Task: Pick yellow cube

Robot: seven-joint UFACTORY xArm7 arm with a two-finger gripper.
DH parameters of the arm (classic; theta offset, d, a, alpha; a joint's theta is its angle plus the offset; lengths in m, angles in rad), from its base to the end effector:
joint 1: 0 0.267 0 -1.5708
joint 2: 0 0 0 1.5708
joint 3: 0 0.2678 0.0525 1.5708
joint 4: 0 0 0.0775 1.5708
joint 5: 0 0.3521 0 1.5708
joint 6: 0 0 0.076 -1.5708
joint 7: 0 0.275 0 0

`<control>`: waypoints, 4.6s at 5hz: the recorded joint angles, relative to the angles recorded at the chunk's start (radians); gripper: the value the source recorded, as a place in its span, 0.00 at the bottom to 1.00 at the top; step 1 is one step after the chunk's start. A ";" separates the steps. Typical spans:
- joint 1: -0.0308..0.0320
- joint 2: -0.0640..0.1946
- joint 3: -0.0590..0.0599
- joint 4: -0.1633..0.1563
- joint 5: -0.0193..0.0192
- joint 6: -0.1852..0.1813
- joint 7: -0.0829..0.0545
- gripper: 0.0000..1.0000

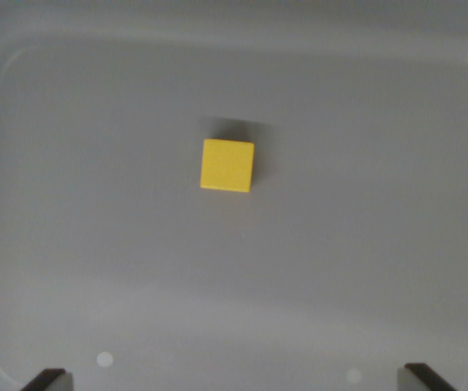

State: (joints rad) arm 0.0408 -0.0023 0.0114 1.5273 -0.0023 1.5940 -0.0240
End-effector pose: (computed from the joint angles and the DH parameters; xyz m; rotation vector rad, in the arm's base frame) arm 0.4644 0.0236 0.3185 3.1345 0.1195 -0.1010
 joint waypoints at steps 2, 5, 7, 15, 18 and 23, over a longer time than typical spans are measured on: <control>0.0005 0.011 0.000 -0.006 0.0001 -0.015 0.001 0.00; 0.0012 0.027 -0.001 -0.015 0.0003 -0.037 0.003 0.00; 0.0021 0.045 -0.001 -0.026 0.0006 -0.064 0.005 0.00; 0.0072 0.154 -0.003 -0.088 0.0019 -0.216 0.018 0.00; 0.0102 0.219 -0.004 -0.125 0.0028 -0.307 0.025 0.00; 0.0133 0.285 -0.006 -0.163 0.0036 -0.400 0.033 0.00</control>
State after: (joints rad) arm 0.0541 0.2828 0.0058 1.3646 0.0013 1.1941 0.0088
